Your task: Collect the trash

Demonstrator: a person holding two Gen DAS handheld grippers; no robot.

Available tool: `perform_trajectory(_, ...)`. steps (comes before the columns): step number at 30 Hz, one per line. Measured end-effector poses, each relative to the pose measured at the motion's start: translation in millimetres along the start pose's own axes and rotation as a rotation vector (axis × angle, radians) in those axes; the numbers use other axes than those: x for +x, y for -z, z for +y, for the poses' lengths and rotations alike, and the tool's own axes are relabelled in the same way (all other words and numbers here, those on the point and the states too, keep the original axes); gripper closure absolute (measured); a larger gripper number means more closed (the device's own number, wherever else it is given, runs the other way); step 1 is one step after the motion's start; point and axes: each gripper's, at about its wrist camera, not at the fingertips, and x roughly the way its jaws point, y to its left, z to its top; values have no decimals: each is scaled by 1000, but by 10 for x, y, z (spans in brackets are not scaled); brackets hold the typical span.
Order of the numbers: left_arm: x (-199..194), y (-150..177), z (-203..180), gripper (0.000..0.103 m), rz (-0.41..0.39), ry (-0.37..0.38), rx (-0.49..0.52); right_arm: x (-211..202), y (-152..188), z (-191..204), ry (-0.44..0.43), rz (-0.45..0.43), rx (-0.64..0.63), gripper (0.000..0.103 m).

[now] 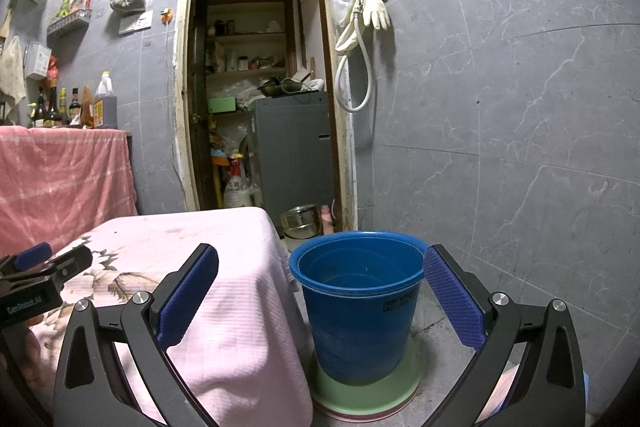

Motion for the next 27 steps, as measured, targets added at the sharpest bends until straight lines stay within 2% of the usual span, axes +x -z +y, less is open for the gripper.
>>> perform_trajectory(27, -10, 7, 16, 5, 2, 0, 0, -8, 4, 3, 2, 1, -2, 0)
